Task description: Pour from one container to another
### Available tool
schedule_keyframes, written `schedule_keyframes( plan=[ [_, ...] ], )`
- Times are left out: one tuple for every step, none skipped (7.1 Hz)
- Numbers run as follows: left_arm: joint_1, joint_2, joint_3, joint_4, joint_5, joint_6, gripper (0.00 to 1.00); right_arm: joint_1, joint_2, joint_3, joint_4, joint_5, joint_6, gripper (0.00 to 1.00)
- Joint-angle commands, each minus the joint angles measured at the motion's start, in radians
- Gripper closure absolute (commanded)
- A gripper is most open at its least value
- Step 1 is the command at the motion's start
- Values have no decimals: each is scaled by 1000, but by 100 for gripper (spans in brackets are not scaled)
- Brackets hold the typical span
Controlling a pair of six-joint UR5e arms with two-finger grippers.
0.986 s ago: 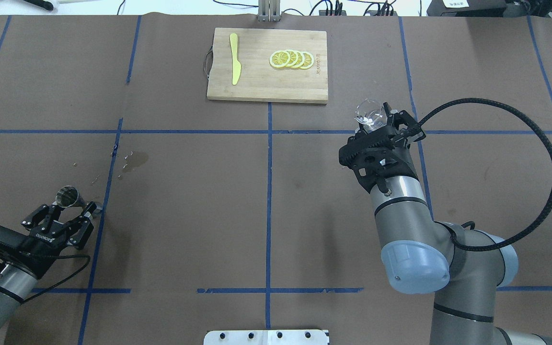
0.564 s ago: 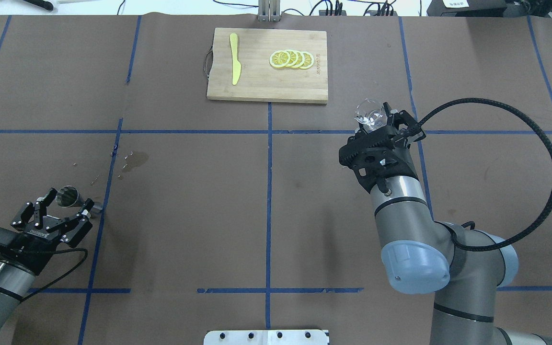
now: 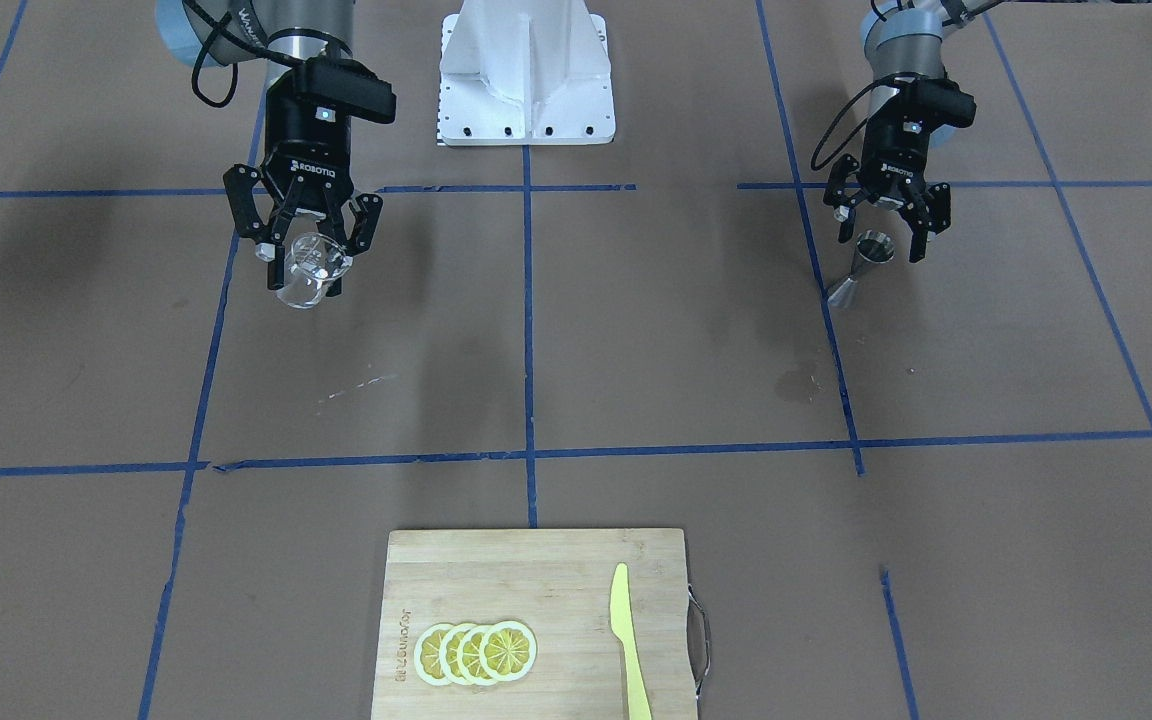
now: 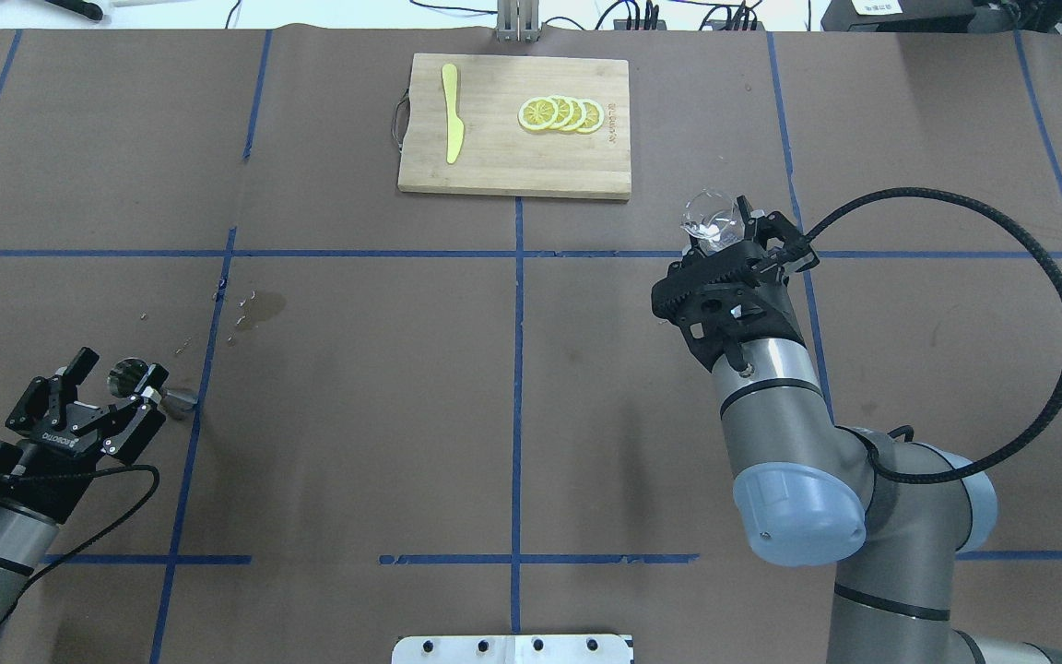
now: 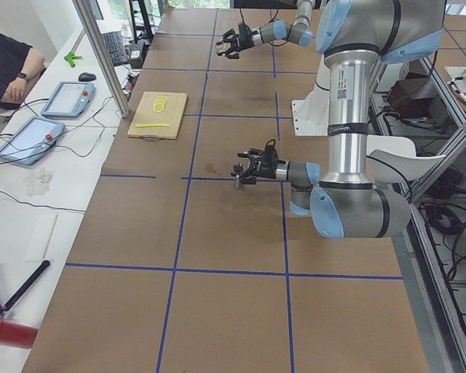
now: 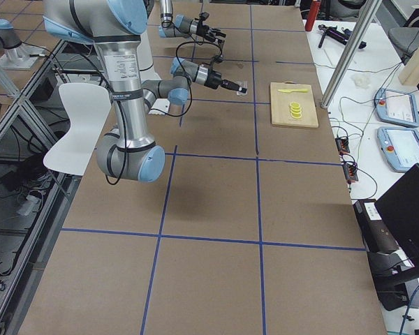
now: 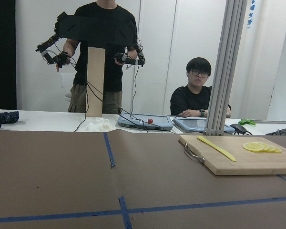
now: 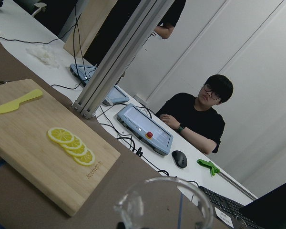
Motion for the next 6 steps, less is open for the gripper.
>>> schedule_keyframes(
  plan=[
    [0,3,-80,-131,-41,212,0,0,0,0,0,0,-2,100],
    [-17,22,-90,-133,-146,223,0,0,0,-1,0,0,0,100],
    [-76,28,-90,-132,-228,221,0,0,0,-1,0,0,0,100],
    [-125,58,-90,-129,-303,227,0,0,0,-1,0,0,0,100],
    [-209,72,-90,-129,-442,235,0,0,0,-1,0,0,0,100],
    [-312,91,-90,-126,-604,235,0,0,-2,-1,0,0,0,100]
  ],
)
